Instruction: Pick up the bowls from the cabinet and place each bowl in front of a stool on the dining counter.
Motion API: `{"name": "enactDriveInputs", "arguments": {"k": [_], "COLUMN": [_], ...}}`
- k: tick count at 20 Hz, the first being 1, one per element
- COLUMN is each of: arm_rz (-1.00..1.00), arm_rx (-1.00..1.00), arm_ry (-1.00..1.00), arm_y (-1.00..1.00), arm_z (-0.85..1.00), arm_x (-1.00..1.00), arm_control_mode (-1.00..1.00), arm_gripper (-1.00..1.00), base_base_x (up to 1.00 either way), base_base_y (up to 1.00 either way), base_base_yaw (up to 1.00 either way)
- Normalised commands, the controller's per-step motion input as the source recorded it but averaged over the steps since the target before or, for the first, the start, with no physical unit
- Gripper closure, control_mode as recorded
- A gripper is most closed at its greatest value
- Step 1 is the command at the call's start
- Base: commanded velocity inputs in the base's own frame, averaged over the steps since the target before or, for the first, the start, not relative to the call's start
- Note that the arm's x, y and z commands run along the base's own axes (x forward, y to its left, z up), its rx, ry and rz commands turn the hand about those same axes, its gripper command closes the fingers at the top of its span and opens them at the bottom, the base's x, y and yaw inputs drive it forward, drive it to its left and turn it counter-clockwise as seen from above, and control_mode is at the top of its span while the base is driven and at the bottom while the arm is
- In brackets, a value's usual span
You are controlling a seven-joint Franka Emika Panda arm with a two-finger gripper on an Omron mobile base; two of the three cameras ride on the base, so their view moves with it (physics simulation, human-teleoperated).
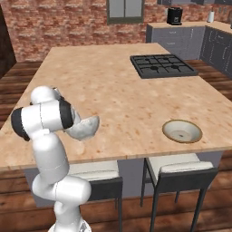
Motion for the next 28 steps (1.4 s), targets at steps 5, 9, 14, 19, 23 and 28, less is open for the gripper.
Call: {"name": "enactDriveInputs", "arguments": {"k": [5, 9, 14, 19, 23, 28], "arm_rz": [0.0, -0.03, -0.04, -0.05, -0.06, -0.05], "arm_rx": [0.31, 0.3, 0.2, 0.08, 0.03, 0.07], "arm_ry": [-0.16, -0.18, -0.13, -0.06, -0.02, -0.05], "arm_y": [-0.21, -0.3, -0.15, 0.0, 0.0, 0.0], "arm_z": [0.0, 0.0, 0.0, -0.14, -0.05, 0.0], "arm_x": [-0.17, -0.28, -0.25, -0.15, -0.04, -0.01], "arm_control_mode": [-1.0, -1.0, -1.0, -1.0, -1.0, -1.0], "arm_gripper": [1.0, 1.0, 1.0, 1.0, 1.0, 1.0], "base_base_x": [0.0, 0.0, 0.0, 0.0, 0.0, 0.0], "base_base_y": [0.0, 0.0, 0.0, 0.0, 0.0, 0.0], "base_base_yaw": [0.0, 0.0, 0.0, 0.0, 0.0, 0.0]}}
